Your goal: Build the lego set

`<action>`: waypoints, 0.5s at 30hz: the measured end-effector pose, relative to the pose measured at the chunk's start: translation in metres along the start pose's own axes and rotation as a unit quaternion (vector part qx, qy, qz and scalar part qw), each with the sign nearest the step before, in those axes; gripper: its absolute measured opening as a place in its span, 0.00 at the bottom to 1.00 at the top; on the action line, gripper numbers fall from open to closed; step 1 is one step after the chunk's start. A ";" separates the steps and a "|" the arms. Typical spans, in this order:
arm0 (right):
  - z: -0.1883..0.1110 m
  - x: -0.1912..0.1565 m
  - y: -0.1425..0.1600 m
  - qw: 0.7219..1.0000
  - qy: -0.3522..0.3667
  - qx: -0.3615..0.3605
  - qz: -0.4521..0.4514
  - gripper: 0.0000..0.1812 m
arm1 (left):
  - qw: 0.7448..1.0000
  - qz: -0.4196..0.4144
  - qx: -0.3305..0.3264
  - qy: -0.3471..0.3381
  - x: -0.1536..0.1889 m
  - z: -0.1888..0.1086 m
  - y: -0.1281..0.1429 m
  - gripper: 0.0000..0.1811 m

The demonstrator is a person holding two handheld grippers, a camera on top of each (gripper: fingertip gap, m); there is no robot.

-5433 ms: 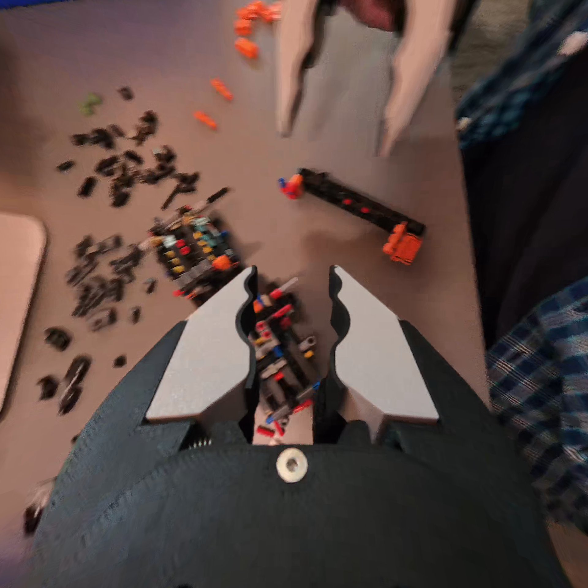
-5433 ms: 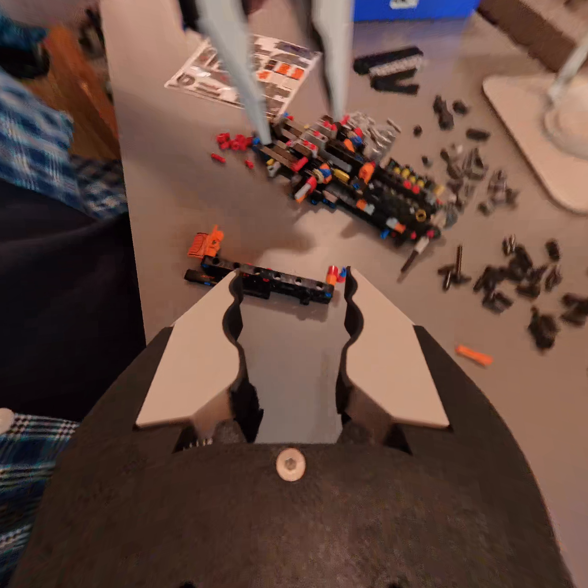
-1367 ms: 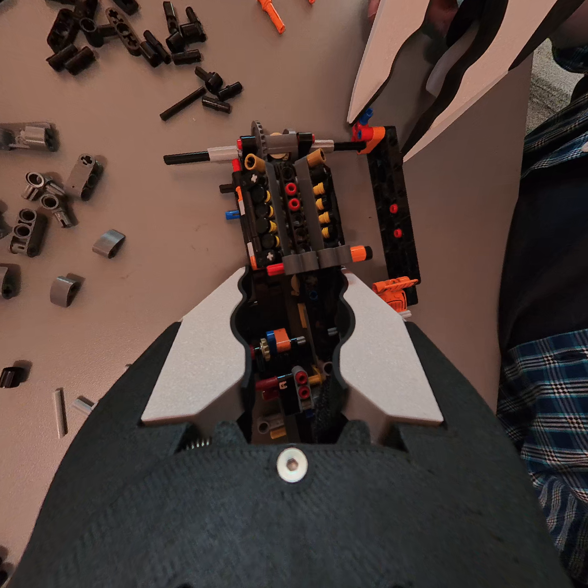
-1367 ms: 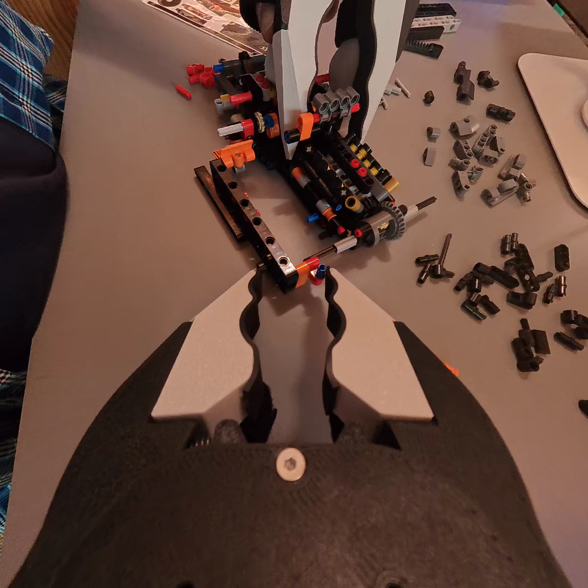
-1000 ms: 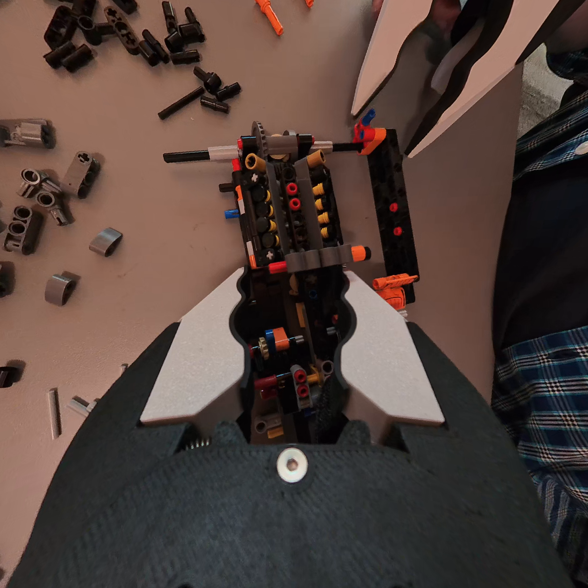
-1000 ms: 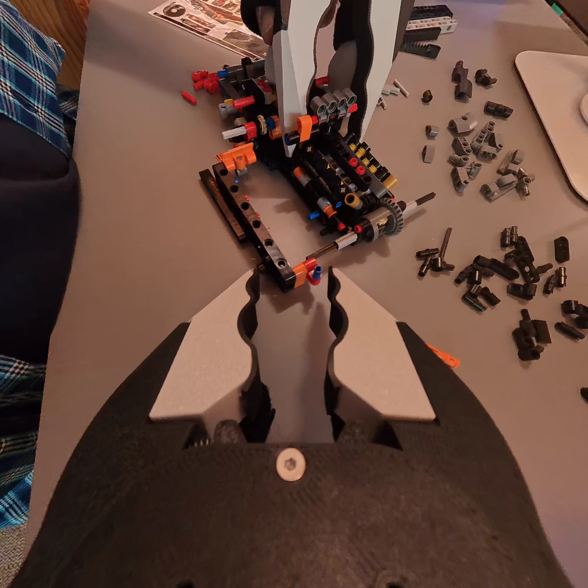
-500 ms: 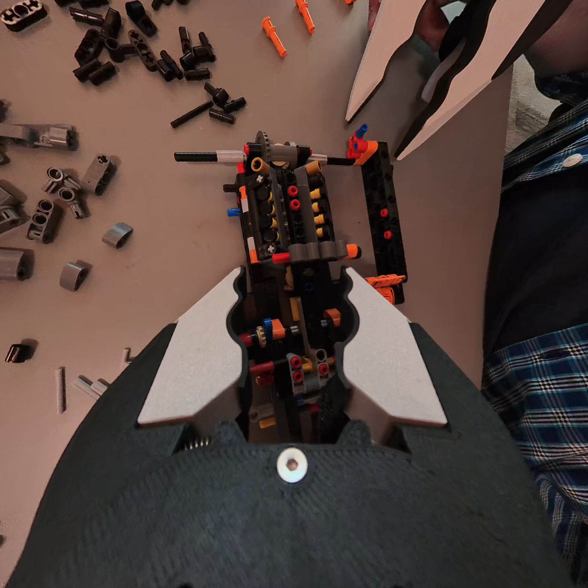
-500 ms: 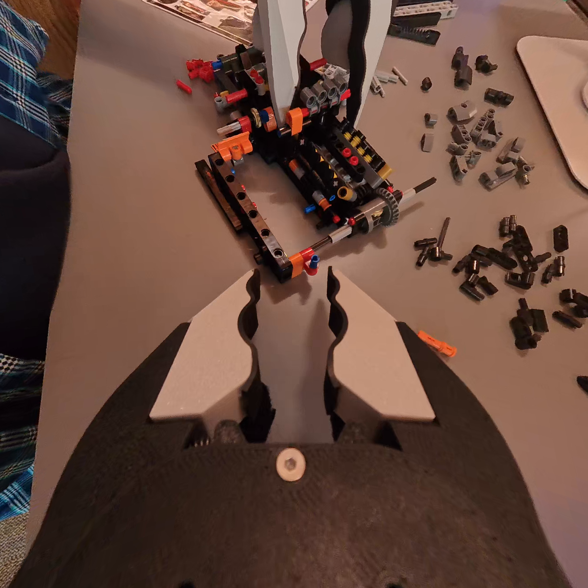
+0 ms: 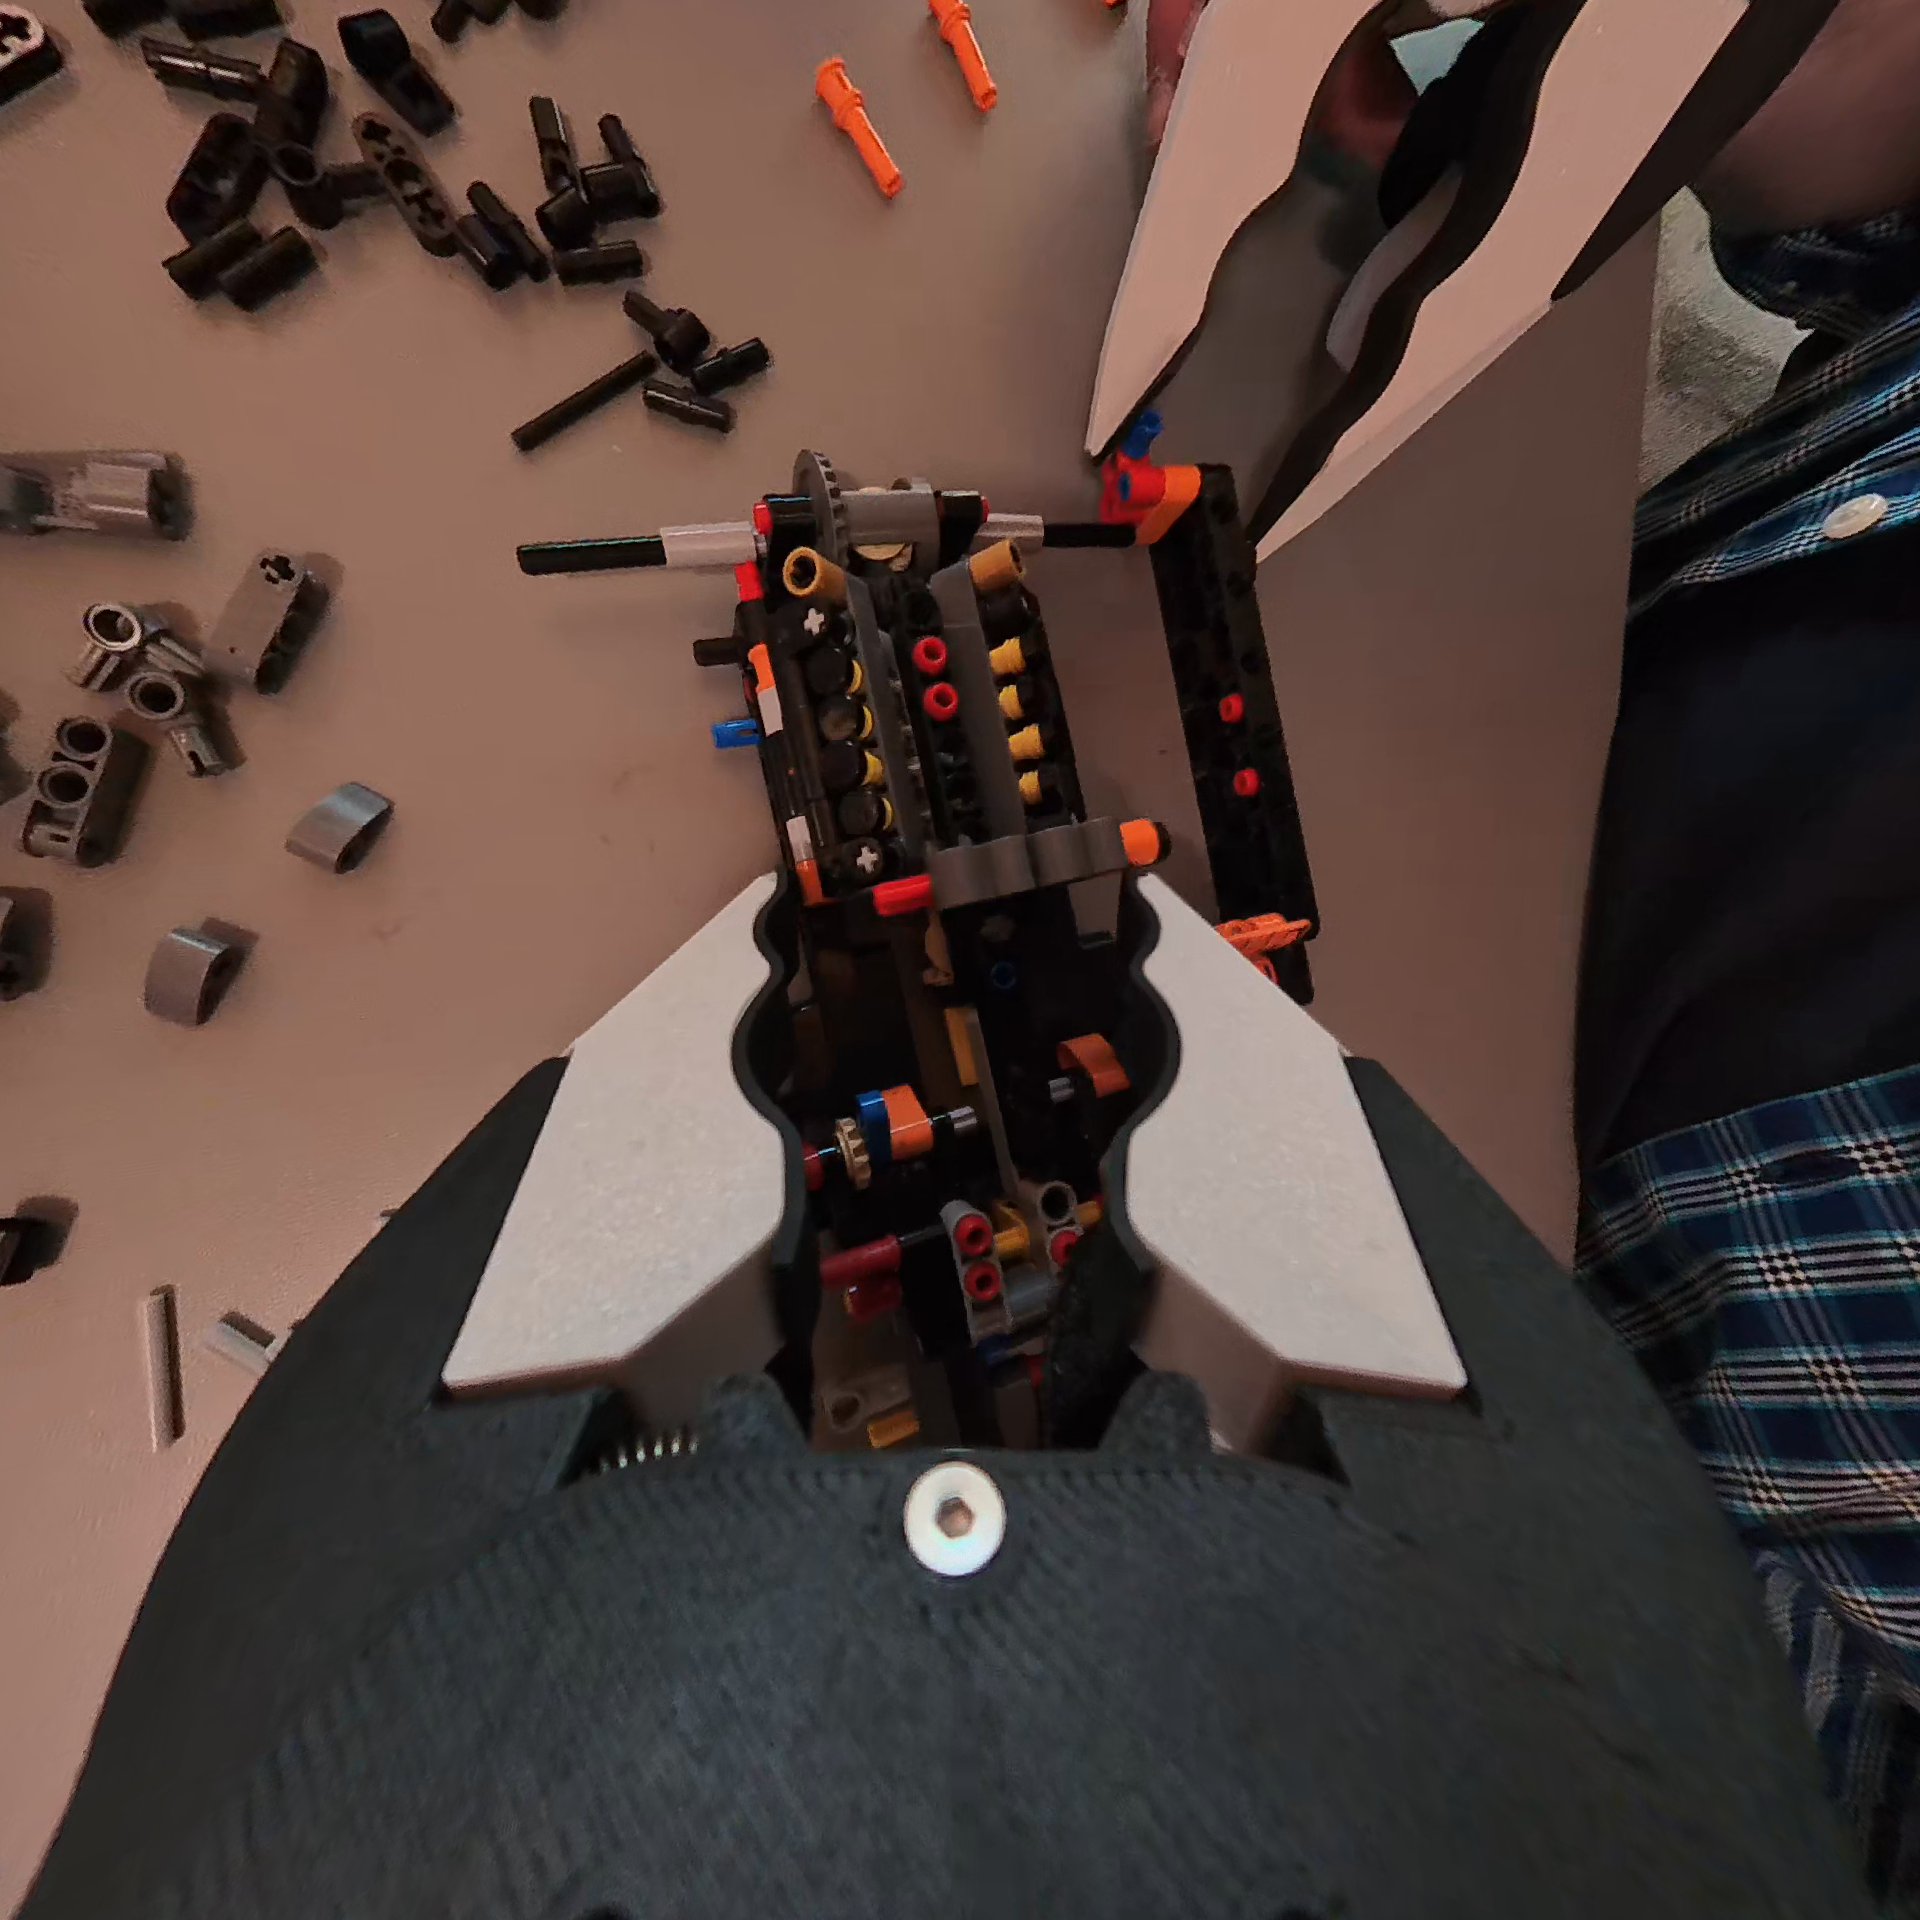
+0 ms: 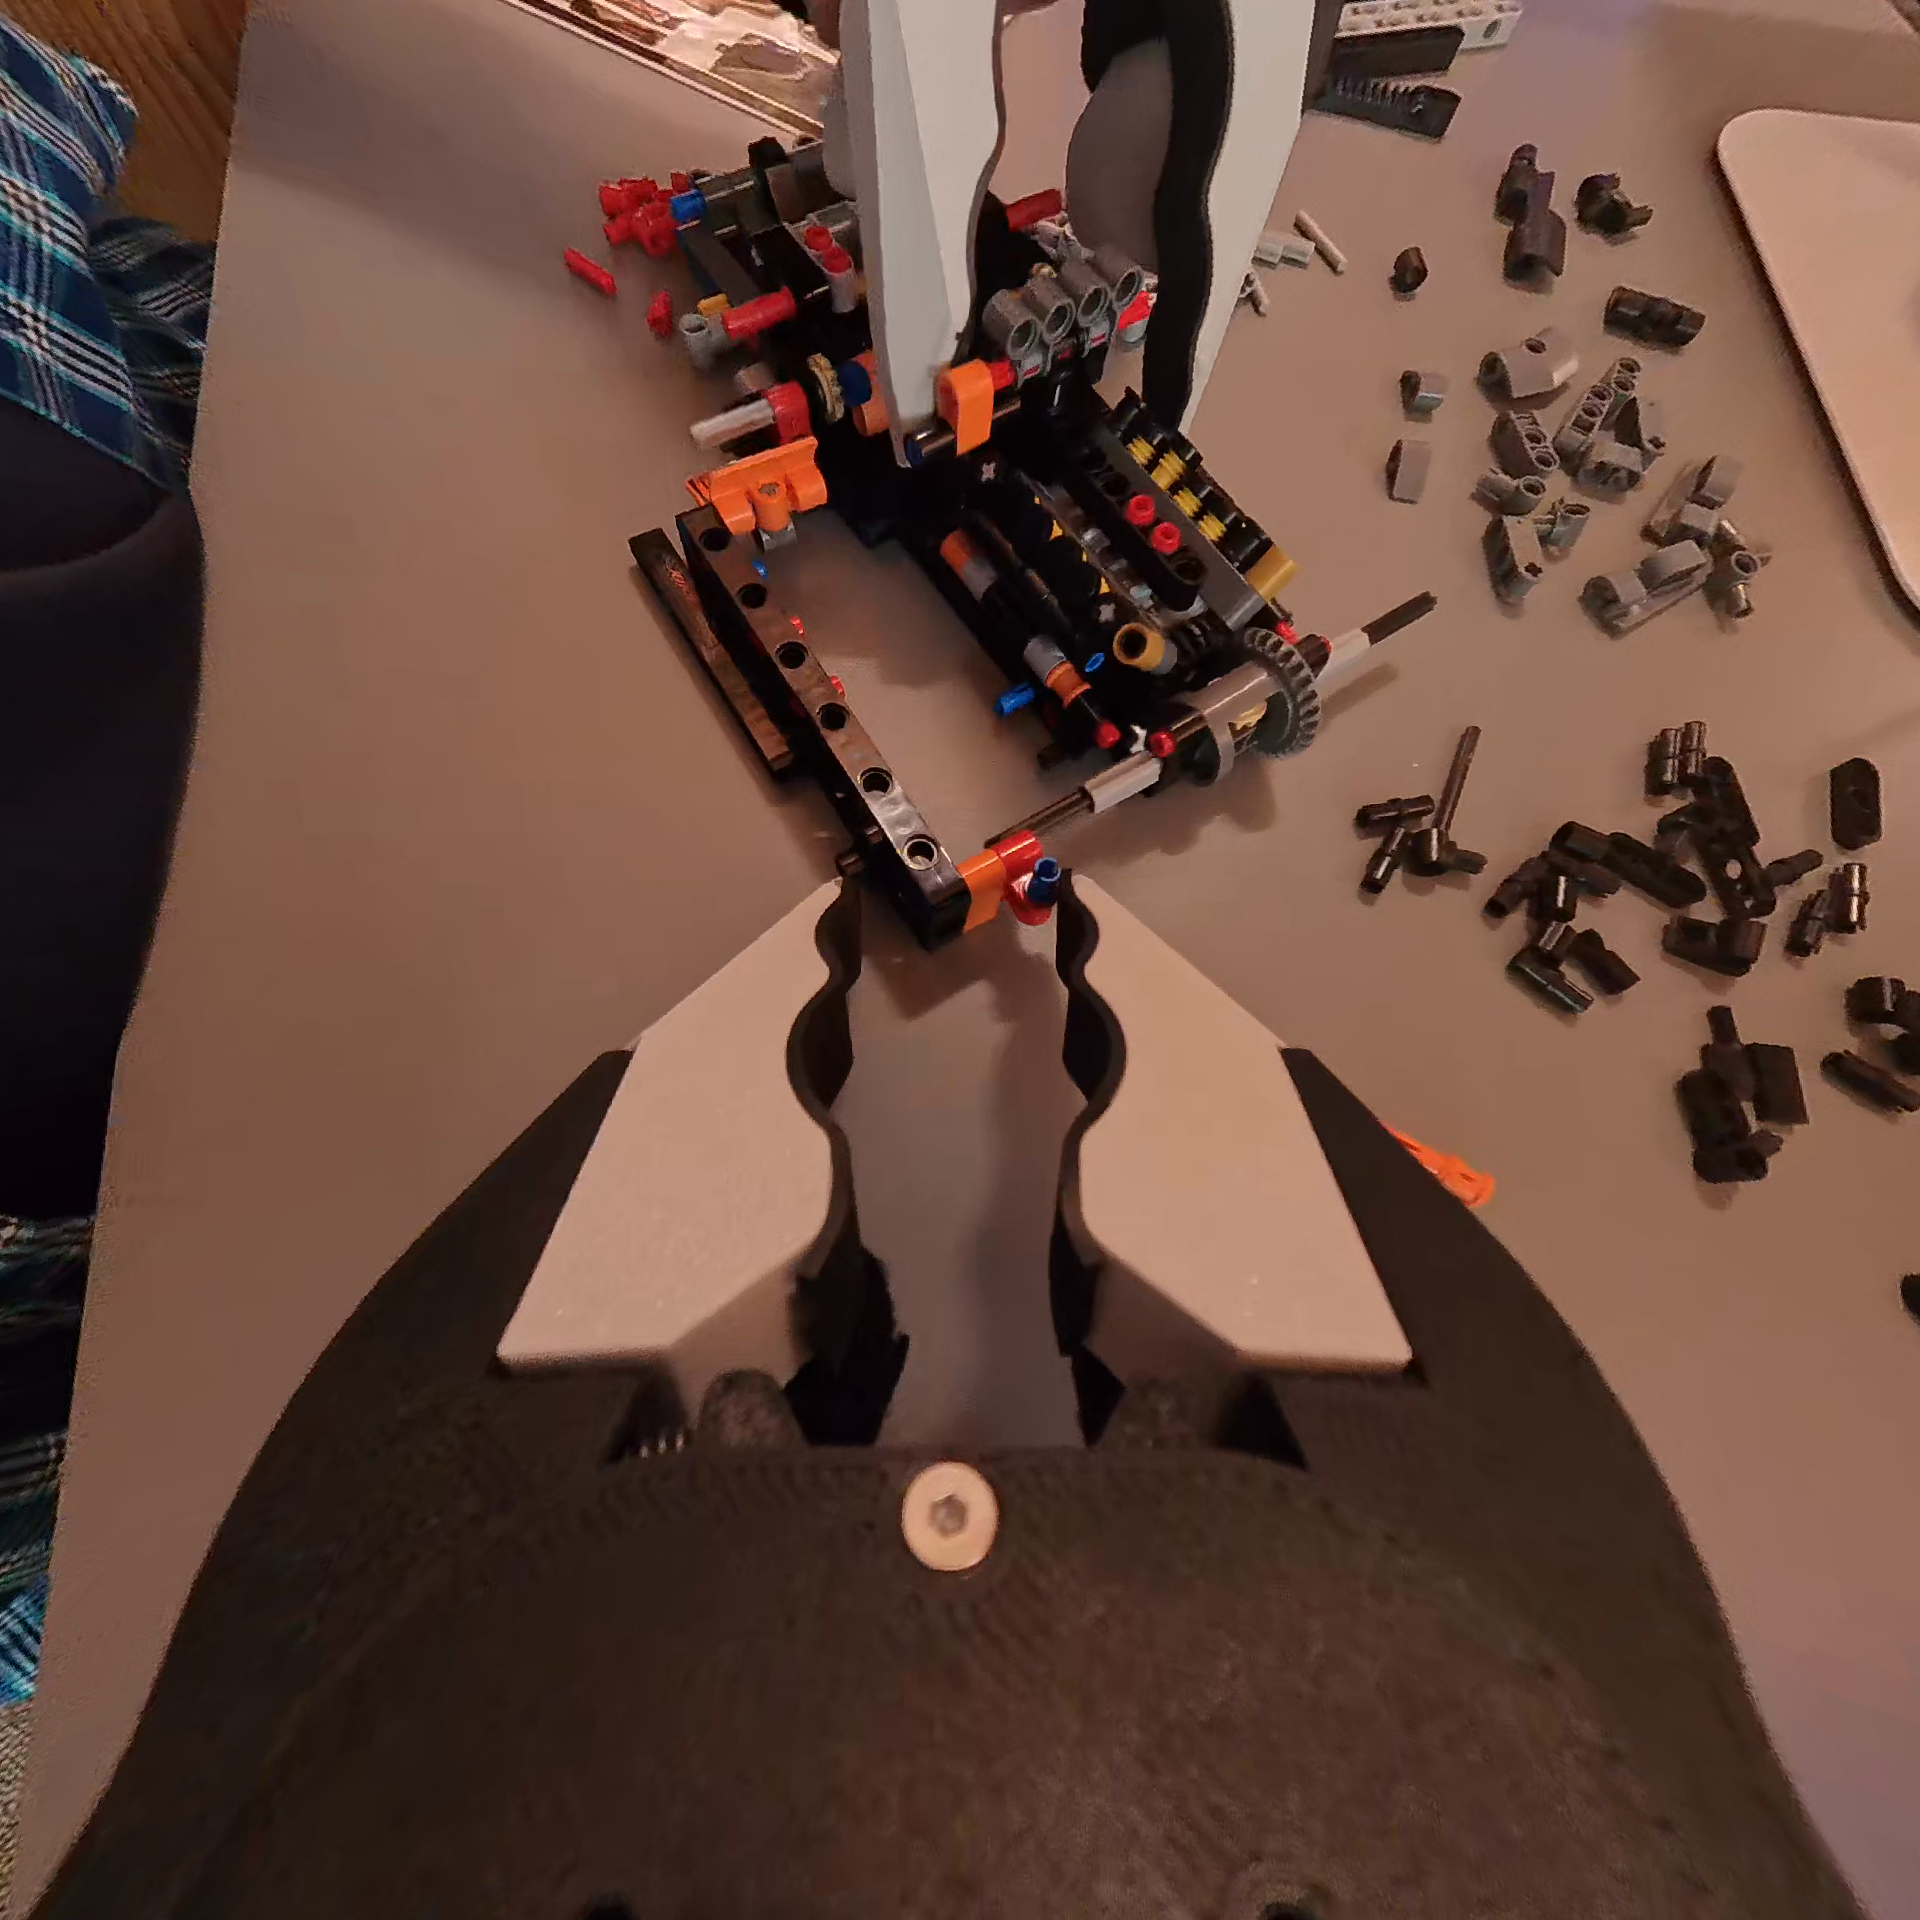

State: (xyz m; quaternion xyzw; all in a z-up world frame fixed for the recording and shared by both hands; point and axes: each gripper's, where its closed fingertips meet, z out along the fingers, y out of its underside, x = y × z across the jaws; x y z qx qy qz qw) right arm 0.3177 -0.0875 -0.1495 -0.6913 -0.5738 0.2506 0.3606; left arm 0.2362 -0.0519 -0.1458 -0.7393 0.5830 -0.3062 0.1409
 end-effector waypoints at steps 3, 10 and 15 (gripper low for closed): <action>-0.002 0.005 0.002 1.000 0.007 -0.003 0.008 0.19 | 1.000 -0.012 0.007 0.016 -0.001 0.000 0.001 0.30; -0.005 0.007 0.005 1.000 0.012 -0.003 0.015 0.19 | 0.999 -0.026 0.022 0.042 -0.001 -0.002 -0.002 0.30; -0.010 0.008 0.004 1.000 0.012 0.003 0.017 0.20 | 0.999 -0.023 0.032 0.023 -0.001 -0.015 -0.012 0.37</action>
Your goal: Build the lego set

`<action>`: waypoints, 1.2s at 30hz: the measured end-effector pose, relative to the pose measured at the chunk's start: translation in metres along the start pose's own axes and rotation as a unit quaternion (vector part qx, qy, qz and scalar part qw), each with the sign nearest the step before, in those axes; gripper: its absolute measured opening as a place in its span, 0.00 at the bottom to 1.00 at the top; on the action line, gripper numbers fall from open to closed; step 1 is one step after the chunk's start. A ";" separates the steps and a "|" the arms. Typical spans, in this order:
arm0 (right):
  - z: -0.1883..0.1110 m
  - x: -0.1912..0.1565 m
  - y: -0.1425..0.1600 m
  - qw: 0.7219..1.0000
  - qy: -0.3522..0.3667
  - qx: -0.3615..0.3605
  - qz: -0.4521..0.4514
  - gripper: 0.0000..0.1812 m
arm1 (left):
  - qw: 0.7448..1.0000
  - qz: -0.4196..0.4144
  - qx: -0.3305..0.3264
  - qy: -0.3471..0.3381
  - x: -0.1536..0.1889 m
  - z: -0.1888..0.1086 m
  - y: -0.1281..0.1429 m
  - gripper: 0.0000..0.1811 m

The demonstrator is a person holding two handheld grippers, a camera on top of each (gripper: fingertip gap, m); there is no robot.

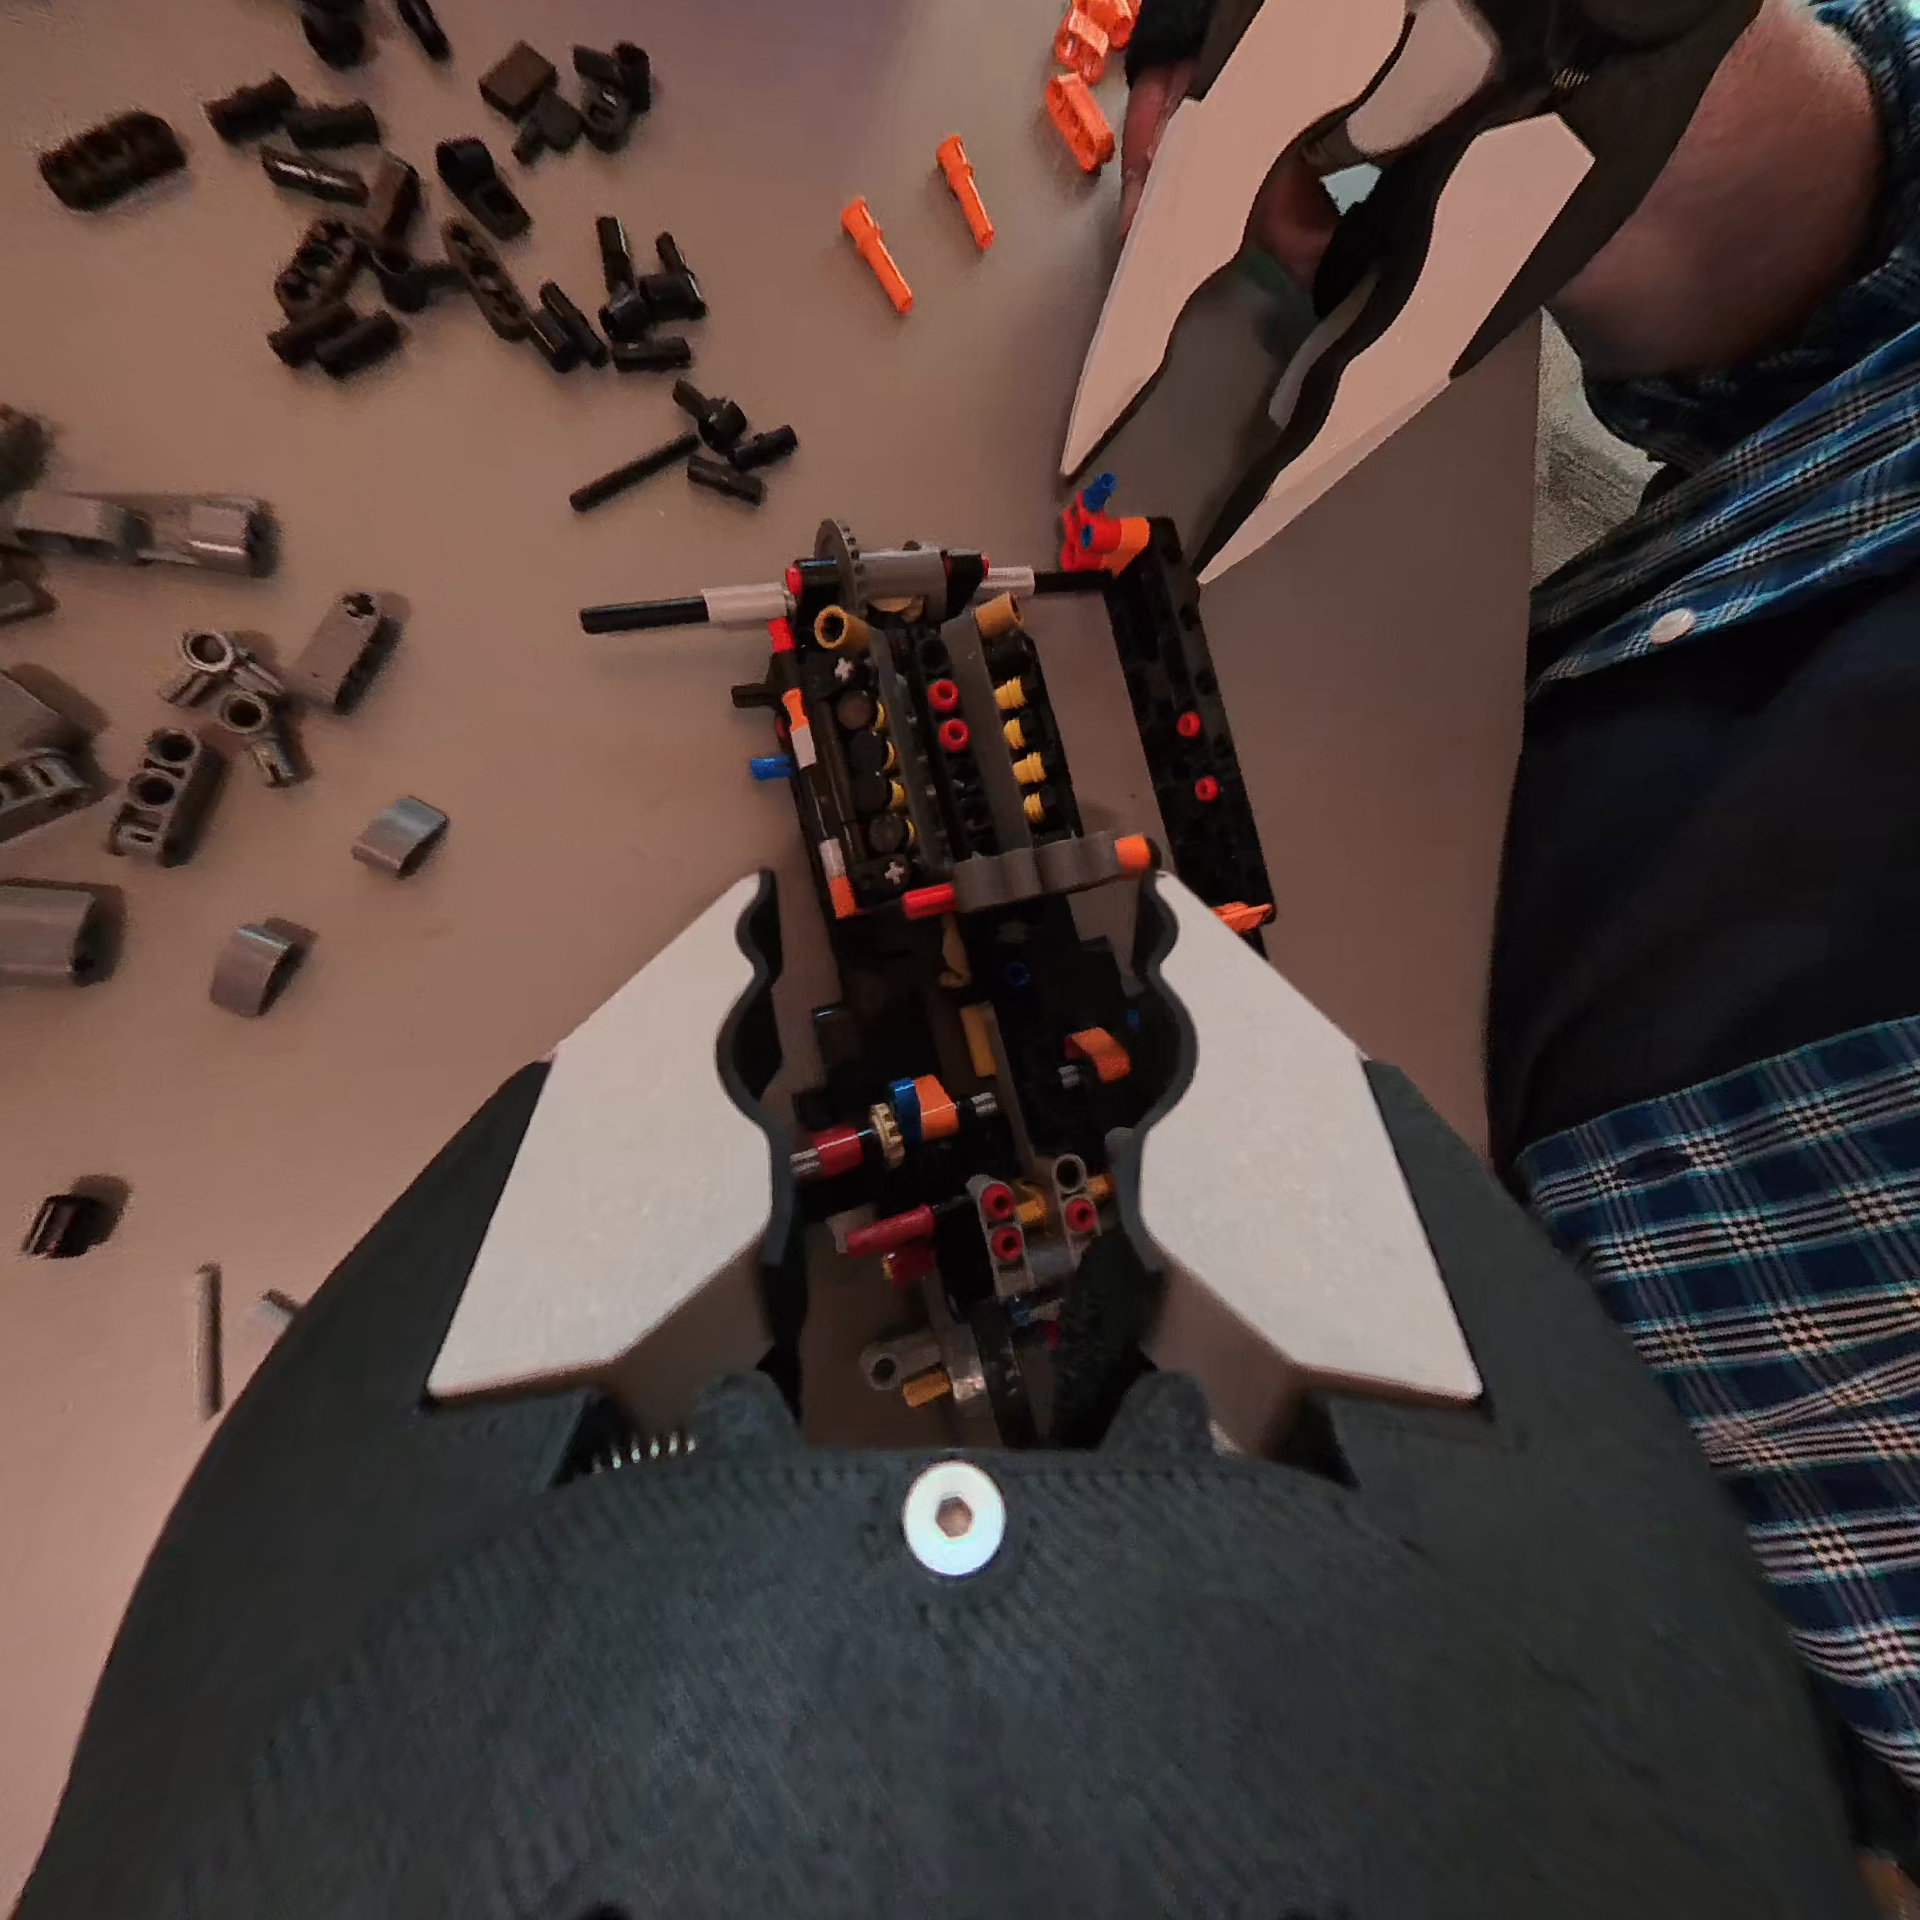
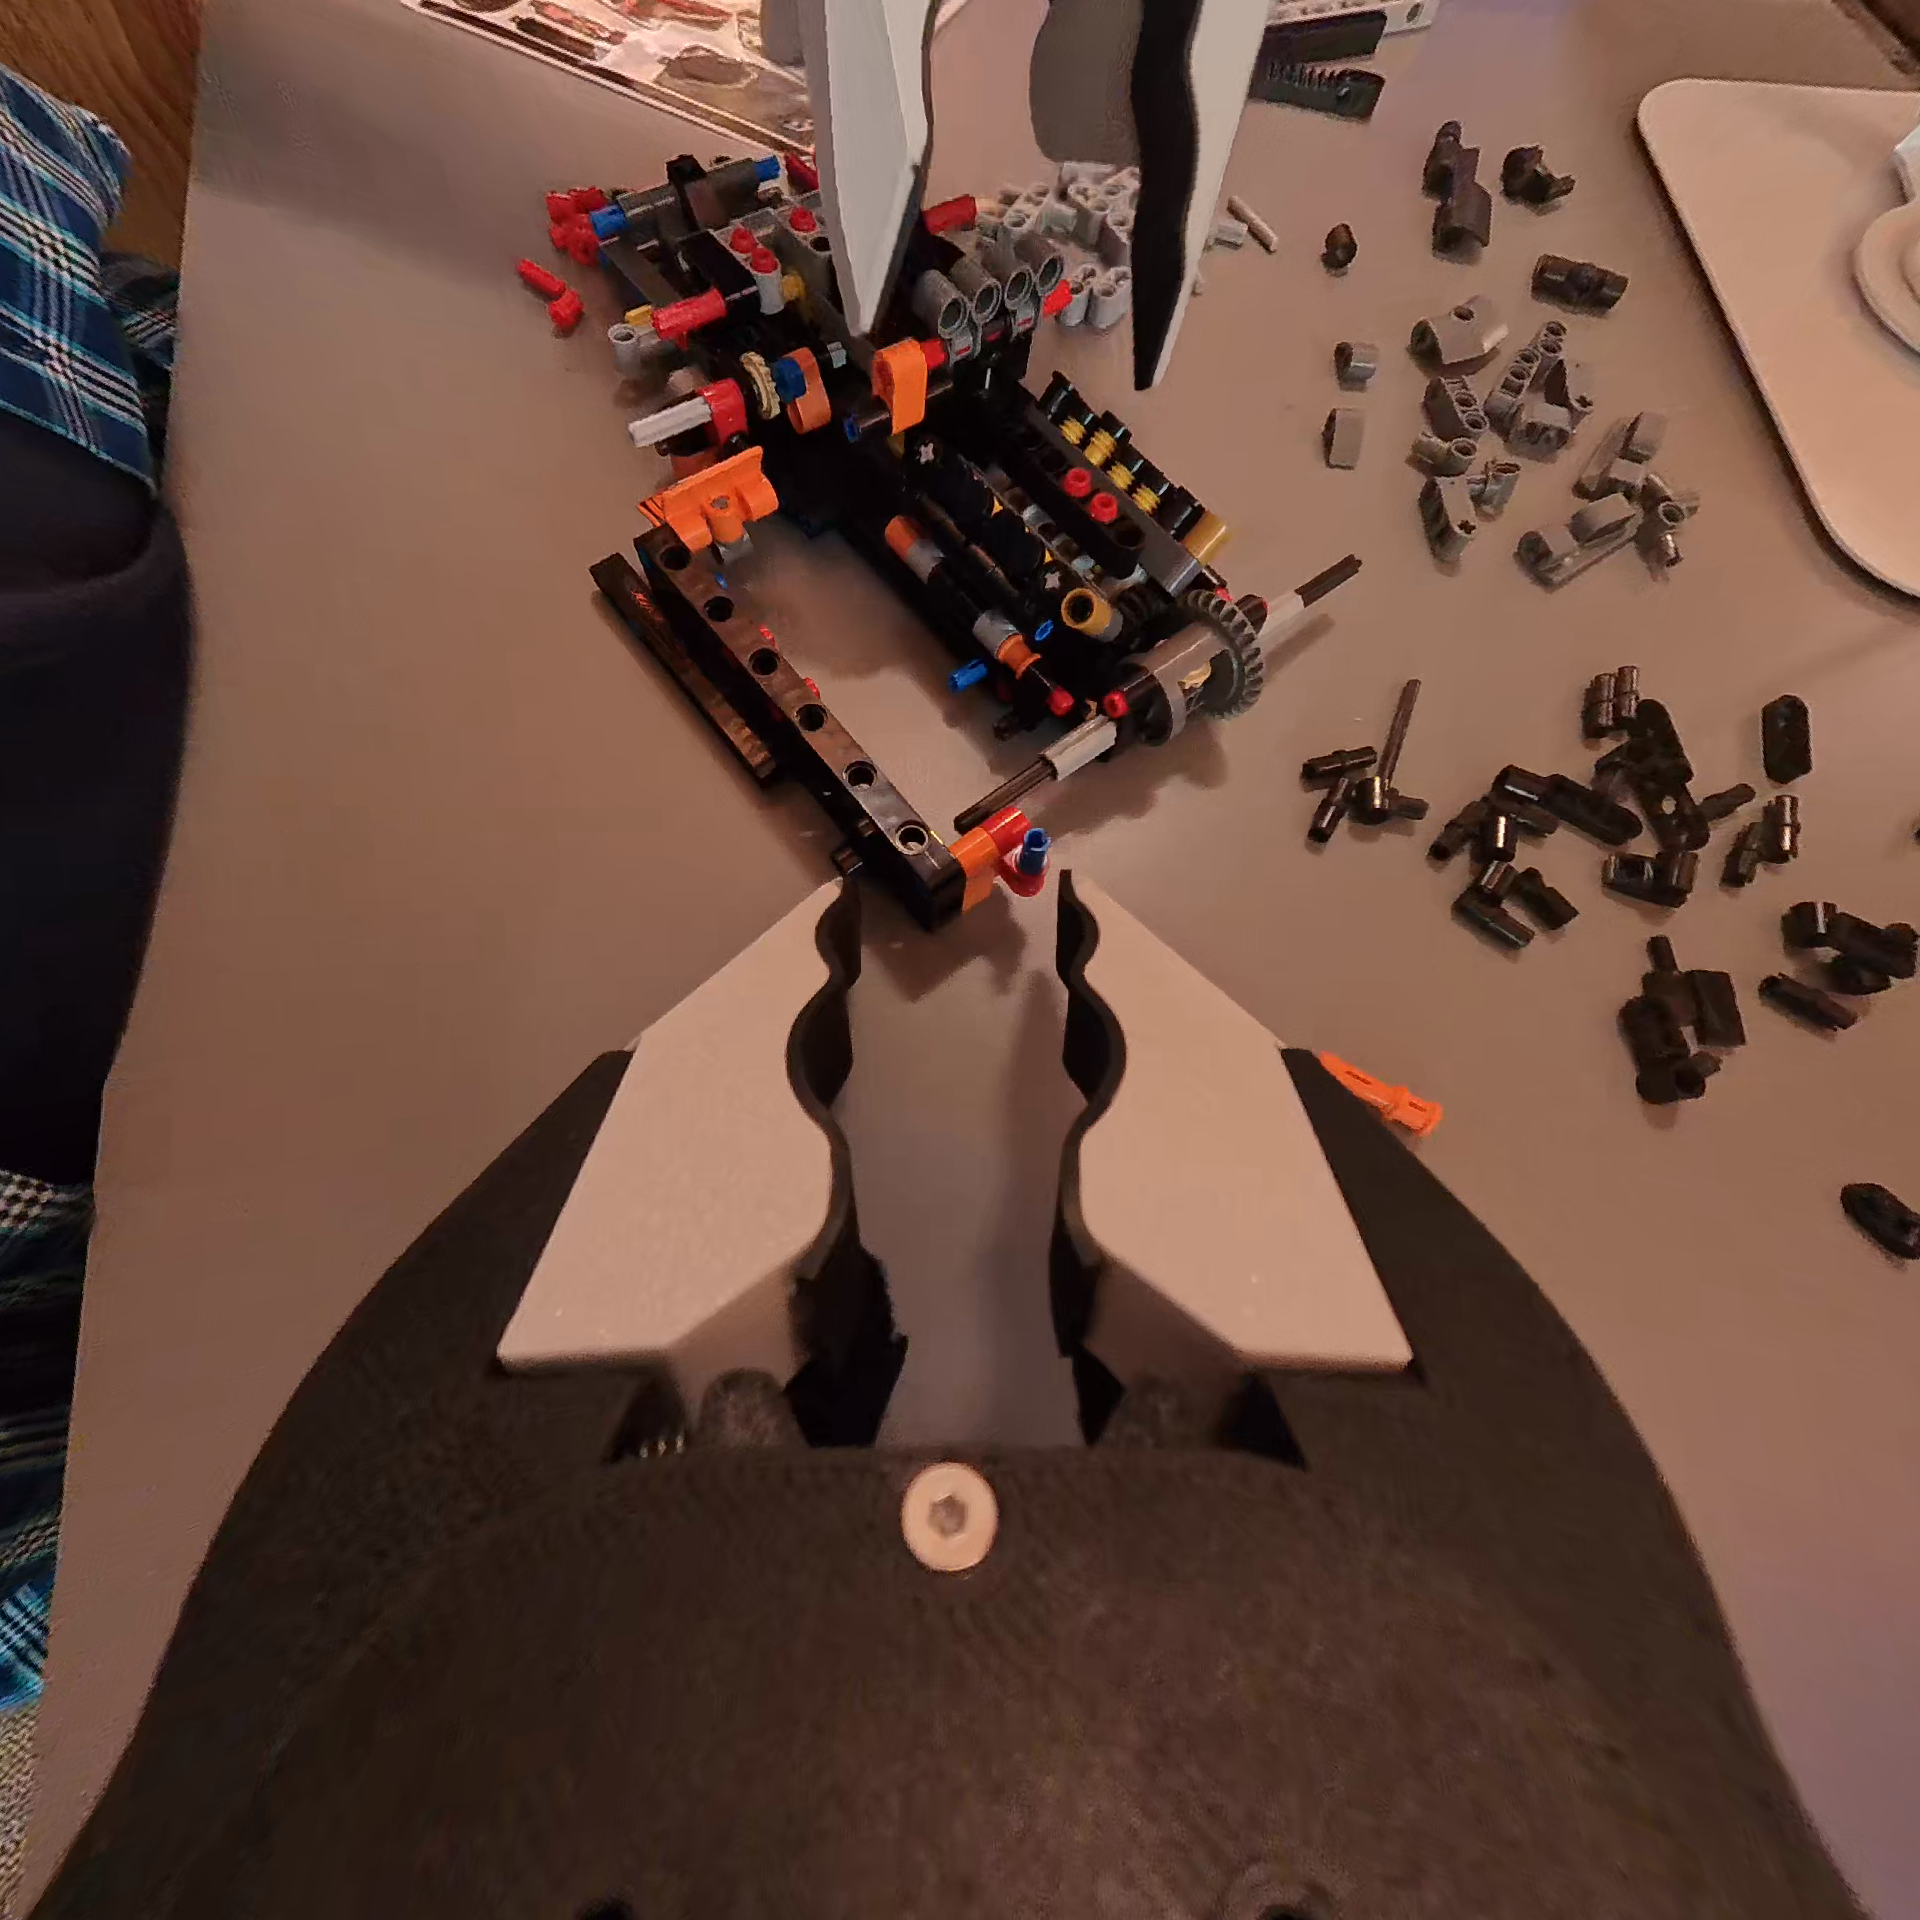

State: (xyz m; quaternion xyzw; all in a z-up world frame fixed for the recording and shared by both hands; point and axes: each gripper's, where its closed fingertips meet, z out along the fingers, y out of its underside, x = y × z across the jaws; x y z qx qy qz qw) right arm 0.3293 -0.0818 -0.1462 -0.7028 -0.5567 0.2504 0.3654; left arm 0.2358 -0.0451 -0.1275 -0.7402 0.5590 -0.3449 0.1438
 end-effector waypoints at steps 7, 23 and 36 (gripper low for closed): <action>0.000 -0.002 0.001 1.000 -0.011 -0.006 -0.008 0.20 | 0.998 0.009 -0.038 -0.051 0.003 0.009 -0.018 0.48; 0.000 0.002 -0.002 1.000 -0.001 -0.001 -0.007 0.20 | 0.987 -0.007 -0.133 -0.089 -0.007 0.038 0.002 0.35; 0.006 0.001 -0.002 1.000 -0.004 0.000 -0.010 0.18 | 0.988 0.009 -0.136 -0.072 0.000 0.037 0.006 0.34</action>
